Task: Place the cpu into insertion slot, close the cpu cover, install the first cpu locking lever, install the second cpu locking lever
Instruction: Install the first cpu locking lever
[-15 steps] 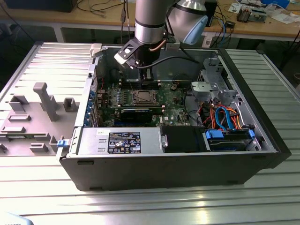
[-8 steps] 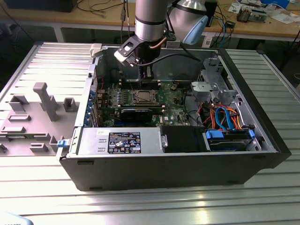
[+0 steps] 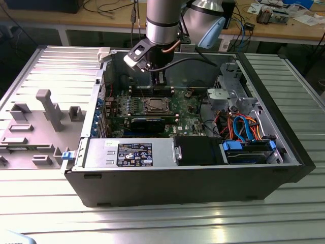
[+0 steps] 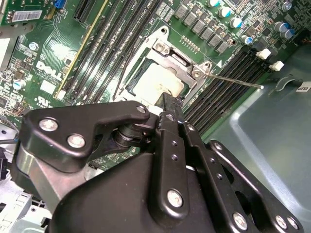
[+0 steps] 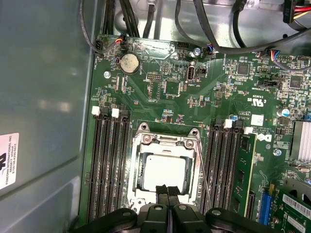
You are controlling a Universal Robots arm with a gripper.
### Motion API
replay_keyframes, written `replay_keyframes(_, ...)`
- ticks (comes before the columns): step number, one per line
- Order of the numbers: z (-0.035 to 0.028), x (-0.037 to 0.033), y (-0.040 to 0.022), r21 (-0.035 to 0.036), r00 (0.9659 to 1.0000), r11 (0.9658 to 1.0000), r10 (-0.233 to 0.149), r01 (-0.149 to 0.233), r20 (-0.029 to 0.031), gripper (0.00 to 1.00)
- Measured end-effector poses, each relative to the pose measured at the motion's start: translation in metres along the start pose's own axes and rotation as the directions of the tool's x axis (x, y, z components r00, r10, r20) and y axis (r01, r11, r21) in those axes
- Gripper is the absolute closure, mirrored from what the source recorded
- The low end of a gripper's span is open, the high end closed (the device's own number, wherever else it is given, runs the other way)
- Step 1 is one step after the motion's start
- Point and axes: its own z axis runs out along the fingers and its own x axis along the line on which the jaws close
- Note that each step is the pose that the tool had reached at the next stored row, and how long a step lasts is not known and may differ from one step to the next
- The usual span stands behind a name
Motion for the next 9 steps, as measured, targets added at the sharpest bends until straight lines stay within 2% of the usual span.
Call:
replay_keyframes(4, -0.0002, 0.0000, 0.0000, 0.0001, 1.0000, 1.0000, -0.004, 0.004, 0.0001, 0.89)
replay_keyframes(9, -0.0002, 0.0000, 0.0000, 0.0006, 0.9985, 0.9985, -0.055, 0.055, 0.0014, 0.89)
